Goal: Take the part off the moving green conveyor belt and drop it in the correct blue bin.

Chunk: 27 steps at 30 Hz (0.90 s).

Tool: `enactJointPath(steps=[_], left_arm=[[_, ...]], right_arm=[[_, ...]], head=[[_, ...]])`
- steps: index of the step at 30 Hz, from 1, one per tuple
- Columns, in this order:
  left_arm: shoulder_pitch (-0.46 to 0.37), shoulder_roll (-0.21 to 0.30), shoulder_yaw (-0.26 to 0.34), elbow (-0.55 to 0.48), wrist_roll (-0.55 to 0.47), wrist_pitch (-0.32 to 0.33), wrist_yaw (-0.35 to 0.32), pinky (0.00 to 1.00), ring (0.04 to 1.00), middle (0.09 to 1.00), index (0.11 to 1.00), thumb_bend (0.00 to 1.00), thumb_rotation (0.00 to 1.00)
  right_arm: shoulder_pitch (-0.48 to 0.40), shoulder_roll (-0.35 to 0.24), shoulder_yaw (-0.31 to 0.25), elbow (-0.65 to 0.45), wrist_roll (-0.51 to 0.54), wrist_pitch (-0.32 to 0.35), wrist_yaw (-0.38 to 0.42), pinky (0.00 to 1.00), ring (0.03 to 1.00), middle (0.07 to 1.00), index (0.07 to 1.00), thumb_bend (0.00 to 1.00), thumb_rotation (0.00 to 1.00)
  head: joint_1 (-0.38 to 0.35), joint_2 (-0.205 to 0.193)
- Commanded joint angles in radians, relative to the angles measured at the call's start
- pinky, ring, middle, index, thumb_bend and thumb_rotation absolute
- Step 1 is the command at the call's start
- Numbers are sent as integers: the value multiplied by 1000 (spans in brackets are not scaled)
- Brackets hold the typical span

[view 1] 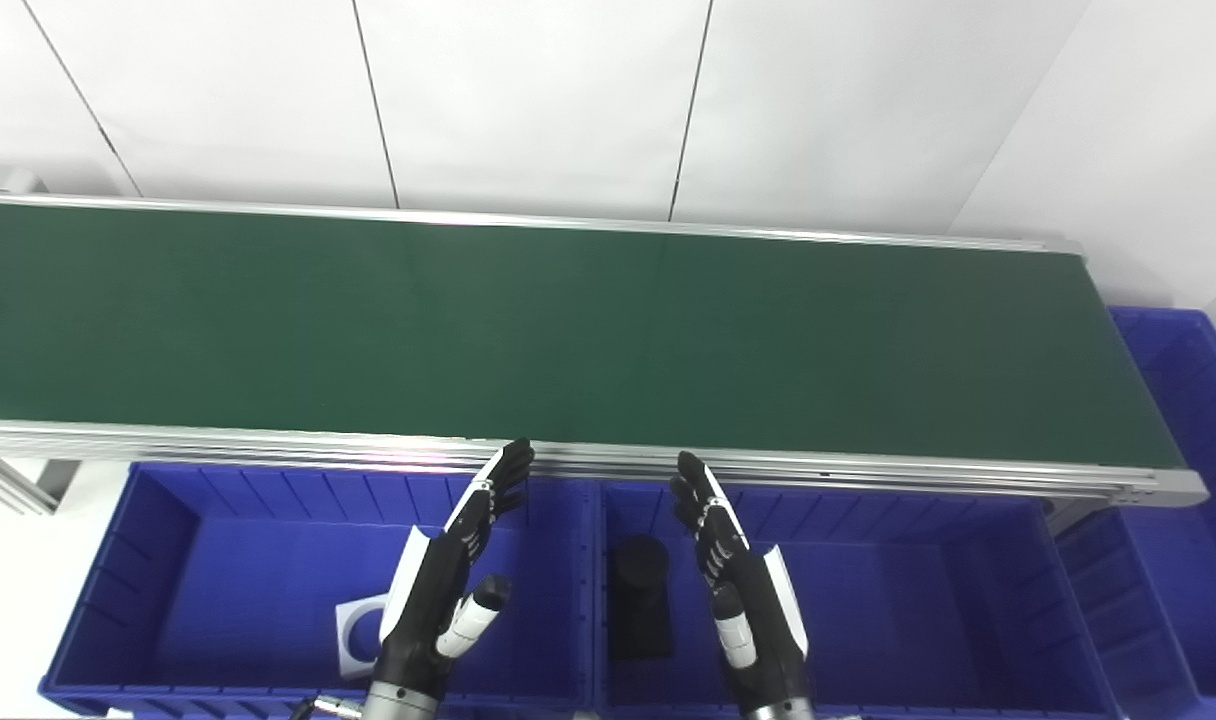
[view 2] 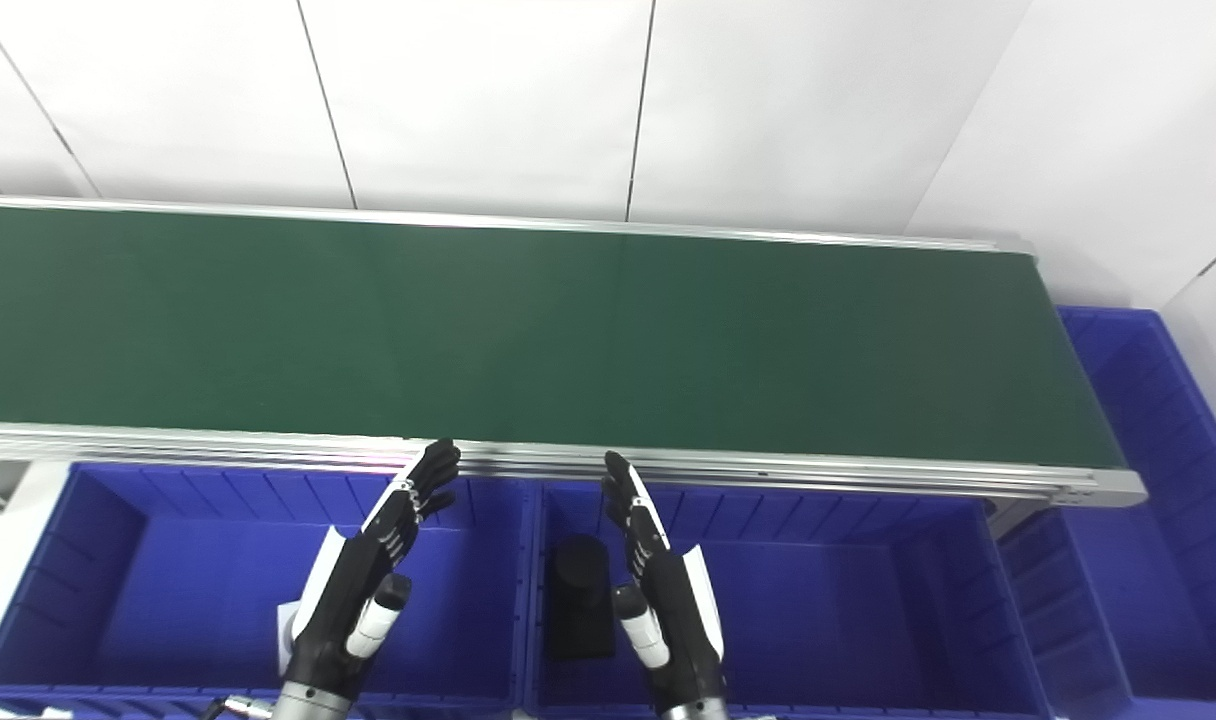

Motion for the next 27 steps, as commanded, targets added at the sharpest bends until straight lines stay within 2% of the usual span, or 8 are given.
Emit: enactJointPath(steps=[1, 7, 11, 16, 27], left_arm=[[0, -6, -4, -30, -6, -41, 3, 872, 914, 920, 917, 760, 1000], [4, -7, -4, -46, -8, -34, -2, 877, 917, 924, 919, 793, 1000], [8, -11, -10, -103, -14, -7, -13, 876, 916, 926, 921, 844, 1000], [11, -13, -11, -131, -24, 2, -20, 873, 914, 930, 924, 827, 1000], [9, -9, -9, -137, -31, 6, -28, 888, 920, 932, 929, 836, 1000]], right_arm=[[-4, 11, -1, -24, 4, -45, 8, 941, 956, 974, 964, 898, 1000], [-1, 15, 0, -36, 11, -37, 10, 945, 957, 969, 958, 916, 1000], [6, 15, 6, -92, 17, -21, 16, 941, 950, 961, 953, 923, 1000], [5, 9, 10, -125, 35, -13, 25, 950, 952, 972, 969, 920, 998], [4, 11, 6, -125, 28, -15, 31, 949, 950, 969, 963, 916, 993]], head=[[0, 0], [-1, 3], [0, 3], [1, 4], [-1, 4]])
